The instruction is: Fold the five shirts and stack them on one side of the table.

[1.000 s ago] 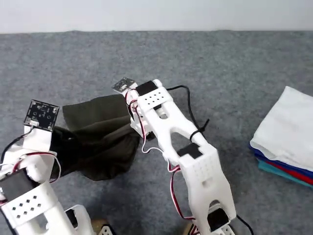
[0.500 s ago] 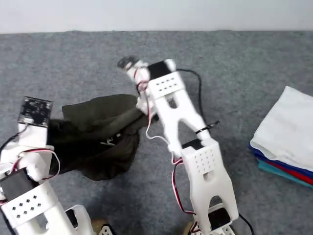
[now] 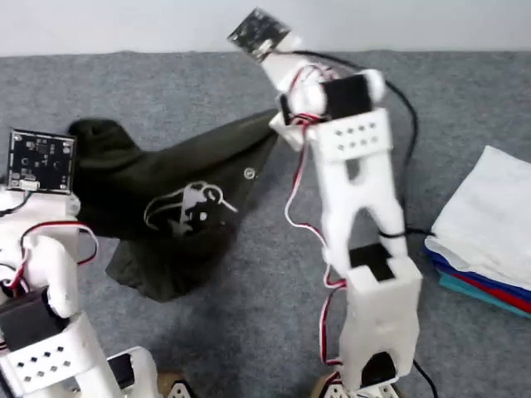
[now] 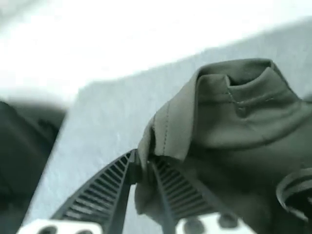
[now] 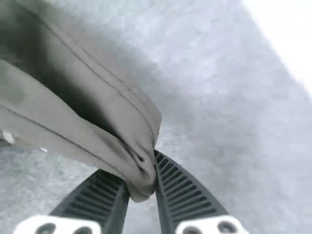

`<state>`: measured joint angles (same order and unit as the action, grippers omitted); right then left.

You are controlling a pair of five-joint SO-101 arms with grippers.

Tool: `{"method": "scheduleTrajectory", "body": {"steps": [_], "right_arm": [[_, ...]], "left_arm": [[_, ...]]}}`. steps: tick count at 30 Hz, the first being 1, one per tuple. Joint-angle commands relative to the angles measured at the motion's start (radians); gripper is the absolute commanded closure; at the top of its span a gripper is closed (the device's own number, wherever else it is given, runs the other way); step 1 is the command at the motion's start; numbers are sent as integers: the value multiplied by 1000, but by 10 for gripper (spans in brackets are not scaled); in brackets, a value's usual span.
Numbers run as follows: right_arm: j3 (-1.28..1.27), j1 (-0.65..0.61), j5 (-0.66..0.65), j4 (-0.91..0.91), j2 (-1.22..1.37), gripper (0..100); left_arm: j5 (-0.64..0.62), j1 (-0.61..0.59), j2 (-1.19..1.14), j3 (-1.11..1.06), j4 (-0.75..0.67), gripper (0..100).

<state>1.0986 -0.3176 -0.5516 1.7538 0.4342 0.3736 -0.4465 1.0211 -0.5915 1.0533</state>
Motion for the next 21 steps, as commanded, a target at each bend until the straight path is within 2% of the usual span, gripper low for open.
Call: {"method": "scheduleTrajectory", "body": {"steps": [1, 10, 14, 21], "right_arm": [[54, 51, -11, 39, -163, 987], [54, 133, -135, 39, -398, 987], [54, 147, -189, 39, -470, 988], [49, 180, -192, 39, -585, 988]], "left_arm": [[-8, 31, 9, 67, -146, 987], [-2, 130, 8, 194, -345, 987], [0, 175, 8, 246, -351, 987], [0, 187, 8, 331, -351, 987]]}}
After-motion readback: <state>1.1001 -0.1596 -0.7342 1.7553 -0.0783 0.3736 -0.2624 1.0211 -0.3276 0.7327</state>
